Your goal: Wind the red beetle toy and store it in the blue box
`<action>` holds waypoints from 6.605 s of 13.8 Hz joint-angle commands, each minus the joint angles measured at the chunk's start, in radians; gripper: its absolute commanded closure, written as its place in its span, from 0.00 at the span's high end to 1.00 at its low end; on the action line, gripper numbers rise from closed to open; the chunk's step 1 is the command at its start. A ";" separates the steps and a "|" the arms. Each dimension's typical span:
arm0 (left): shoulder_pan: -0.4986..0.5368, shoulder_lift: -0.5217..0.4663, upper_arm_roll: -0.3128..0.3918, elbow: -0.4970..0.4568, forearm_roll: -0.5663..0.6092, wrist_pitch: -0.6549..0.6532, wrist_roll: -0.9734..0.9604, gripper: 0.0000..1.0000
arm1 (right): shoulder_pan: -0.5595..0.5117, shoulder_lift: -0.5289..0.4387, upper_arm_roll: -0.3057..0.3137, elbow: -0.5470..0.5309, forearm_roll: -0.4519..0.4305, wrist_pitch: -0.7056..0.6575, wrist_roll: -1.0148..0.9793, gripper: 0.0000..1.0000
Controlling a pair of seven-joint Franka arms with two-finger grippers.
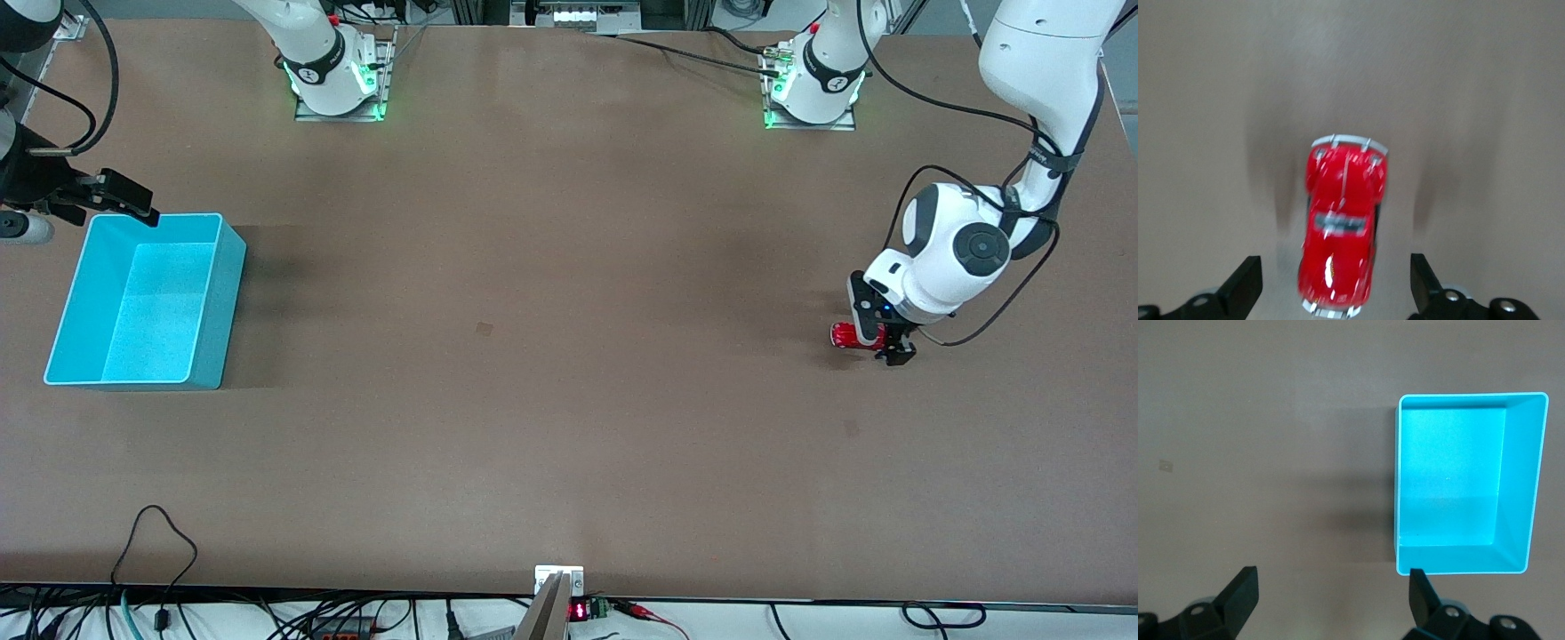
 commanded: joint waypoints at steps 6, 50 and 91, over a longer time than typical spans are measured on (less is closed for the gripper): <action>0.011 -0.002 -0.032 -0.009 0.028 0.014 0.028 0.28 | 0.004 -0.011 0.002 -0.006 -0.012 -0.002 0.007 1.00; 0.248 -0.321 -0.299 0.407 -0.043 -0.917 -0.476 1.00 | 0.004 0.000 0.002 -0.008 -0.013 -0.002 0.007 1.00; -0.253 -0.470 0.113 0.493 -0.227 -1.058 -1.374 1.00 | 0.006 0.360 0.004 -0.256 -0.004 0.551 -1.212 1.00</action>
